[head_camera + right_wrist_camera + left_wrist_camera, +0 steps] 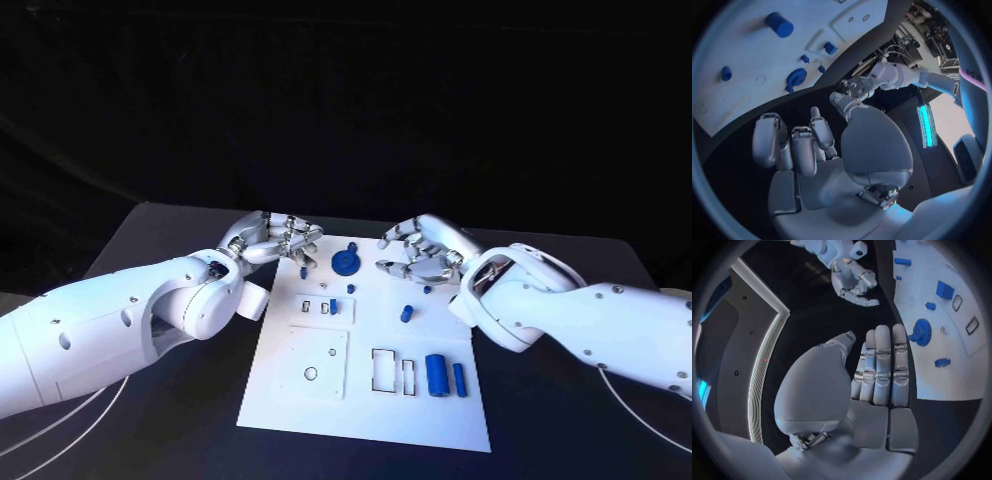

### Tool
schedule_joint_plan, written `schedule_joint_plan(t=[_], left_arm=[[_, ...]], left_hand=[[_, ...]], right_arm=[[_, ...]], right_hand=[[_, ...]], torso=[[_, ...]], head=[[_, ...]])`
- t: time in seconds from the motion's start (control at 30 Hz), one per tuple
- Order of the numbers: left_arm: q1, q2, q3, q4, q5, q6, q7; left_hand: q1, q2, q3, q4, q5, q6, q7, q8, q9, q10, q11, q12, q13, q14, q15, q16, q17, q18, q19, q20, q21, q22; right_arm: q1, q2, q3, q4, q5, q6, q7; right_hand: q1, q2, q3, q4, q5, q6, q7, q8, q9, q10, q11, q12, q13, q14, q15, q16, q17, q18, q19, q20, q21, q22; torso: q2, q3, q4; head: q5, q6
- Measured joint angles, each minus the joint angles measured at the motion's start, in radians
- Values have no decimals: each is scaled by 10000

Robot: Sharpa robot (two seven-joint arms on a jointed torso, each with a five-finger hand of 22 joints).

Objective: Assemble the parts on the task board

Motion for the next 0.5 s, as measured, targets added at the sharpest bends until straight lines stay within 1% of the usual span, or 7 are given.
schedule_joint_plan(t=[0.07, 0.17, 0.2, 0.27, 0.3, 0.37, 0.5], left_arm=[[3, 8, 0, -63, -512, 265, -372], [15, 25, 0, -111, -1210, 637, -919], [36, 54, 0, -132, -1562, 809, -1197], [103, 139, 0, -187, -2159, 1057, -1660], [147, 192, 0, -215, -2473, 1177, -1899], [236, 323, 3, -256, -3222, 1459, -2479], [374, 587, 3, -366, -4437, 1973, -3559]], left_hand=[[-161, 106, -205, 48, 0, -410, 13, 273, 198, -891, 15, 1692, 1375, 886, -111, 3495, 3868, -3, 497, -227, 1104, 641], [-385, 72, -432, 282, 0, -805, 146, 747, 491, -2151, 108, 3325, 2656, 1147, -81, 5351, 5870, -10, 726, -344, 2303, 1377], [-578, 171, -491, 395, 0, -860, 97, 965, 599, -2212, 83, 3821, 2981, 1374, -134, 5945, 6712, -161, 1140, -298, 3307, 2510], [-1330, 461, -623, 466, 0, -828, -109, 1591, 932, -2159, -3, 4870, 3662, 1506, -180, 6759, 7160, -412, 1783, -379, 5396, 5221], [-1625, 577, -674, 519, 0, -751, -257, 2057, 1182, -1734, -140, 5832, 4591, 1511, -283, 7046, 7228, -478, 1976, -456, 6264, 6366], [-1897, 637, -773, 556, 0, -911, -419, 2689, 1586, -1213, -257, 6866, 5629, 1504, -424, 7159, 7250, -628, 2066, -552, 6948, 7202], [-2569, 686, -1096, 546, 0, -1023, -566, 3563, 2172, -407, -416, 8109, 7071, 1511, -533, 7206, 7250, -628, 2150, -636, 7617, 8124]], right_arm=[[190, -365, 15, 46, 539, 79, 212], [339, -763, 27, 63, 1061, 168, 414], [374, -890, 26, 63, 1234, 208, 481], [421, -1066, 21, 62, 1451, 270, 569], [441, -1145, 20, 55, 1536, 298, 604], [473, -1291, 20, 16, 1698, 354, 666], [492, -1435, 17, -46, 1885, 436, 731]], right_hand=[[0, 0, 0, 0, 0, 0, 0, 0, 0, -20, -19, 0, -18, 0, 0, -1, 0, 0, 0, 0, 0, 0], [0, 0, 0, 0, 1, 0, -1, 40, 0, -19, -19, 0, -18, 0, 0, -1, 0, 0, 0, 0, 0, -1], [0, 0, 0, 0, 39, 31, -31, 40, 9, -19, -20, 0, -27, 0, 0, -1, 0, 0, 0, 0, 0, -1], [0, 0, 0, 0, 58, 31, -31, 40, 12, -19, -20, 0, -28, 0, 0, -2, -1, 0, 1, 0, 0, -1], [0, 0, 0, 0, 77, 31, -31, 40, 12, -19, -19, 0, -28, 0, 0, -2, 0, 0, 0, 0, 0, -1], [0, 0, 0, 0, 77, 31, -31, 79, 12, -19, -19, 0, -44, 0, -1, -1, -1, 0, 0, 0, 0, -1], [0, 0, 0, 0, 98, 31, -31, 79, 12, -19, -19, -38, -47, 0, -1, -2, -1, 0, 1, 0, 0, -2]], torso=[[-34, 12, -17], [-89, 41, -38], [-104, 52, -43], [-133, 72, -48], [-151, 85, -50], [-174, 110, -51], [-218, 164, -51]], head=[[21, -40], [46, -75], [57, -83], [80, -106], [92, -126], [112, -145], [146, -192]])
